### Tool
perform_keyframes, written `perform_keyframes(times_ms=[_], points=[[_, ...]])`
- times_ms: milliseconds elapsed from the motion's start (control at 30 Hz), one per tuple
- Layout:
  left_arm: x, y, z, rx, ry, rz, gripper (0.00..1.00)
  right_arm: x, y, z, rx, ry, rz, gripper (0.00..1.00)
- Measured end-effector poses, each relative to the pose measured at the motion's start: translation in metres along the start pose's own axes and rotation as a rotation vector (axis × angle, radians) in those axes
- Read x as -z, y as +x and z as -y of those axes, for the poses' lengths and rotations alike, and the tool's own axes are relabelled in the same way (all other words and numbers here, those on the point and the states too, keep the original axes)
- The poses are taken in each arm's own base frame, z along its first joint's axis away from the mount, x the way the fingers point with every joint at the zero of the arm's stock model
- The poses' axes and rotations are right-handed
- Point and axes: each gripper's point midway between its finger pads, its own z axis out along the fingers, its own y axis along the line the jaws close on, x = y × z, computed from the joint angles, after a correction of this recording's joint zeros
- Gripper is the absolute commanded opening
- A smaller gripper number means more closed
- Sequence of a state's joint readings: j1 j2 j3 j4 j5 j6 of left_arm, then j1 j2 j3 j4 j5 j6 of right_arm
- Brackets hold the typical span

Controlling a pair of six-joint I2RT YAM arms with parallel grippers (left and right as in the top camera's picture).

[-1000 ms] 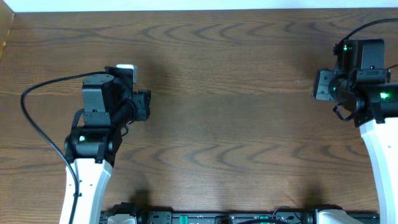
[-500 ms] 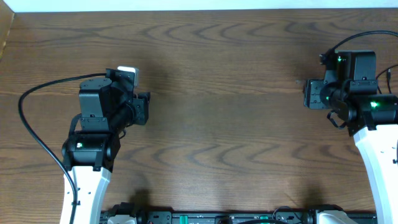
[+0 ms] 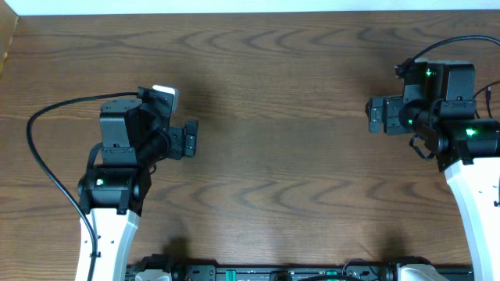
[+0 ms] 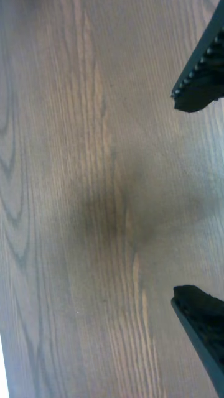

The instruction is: Untangle cables

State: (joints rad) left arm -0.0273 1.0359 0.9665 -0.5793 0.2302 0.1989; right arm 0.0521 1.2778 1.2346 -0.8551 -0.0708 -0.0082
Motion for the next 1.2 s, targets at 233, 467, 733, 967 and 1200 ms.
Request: perform_keyframes(times_ms=[233,467,733,967,1200], points=[[0.000,0.000,0.000,-0.001,0.000,0.000,0.98,0.000,0.000,0.000,0.000,0.000,0.000,0.99],[0.000,0.002,-0.001,0.001,-0.008,-0.009,0.98,0.000,-0.005,0.000,0.001,0.000,0.019,0.99],[0.002,-0.005,-0.023,0.069,-0.131,0.018,0.98,0.000,-0.016,0.000,0.004,0.001,0.064,0.99],[0.002,-0.004,-0.026,0.091,-0.151,0.019,0.98,0.000,-0.011,0.003,0.002,0.016,0.043,0.99],[0.002,-0.005,-0.027,0.092,-0.157,0.023,0.98,0.000,-0.001,0.010,0.000,0.060,0.006,0.99]])
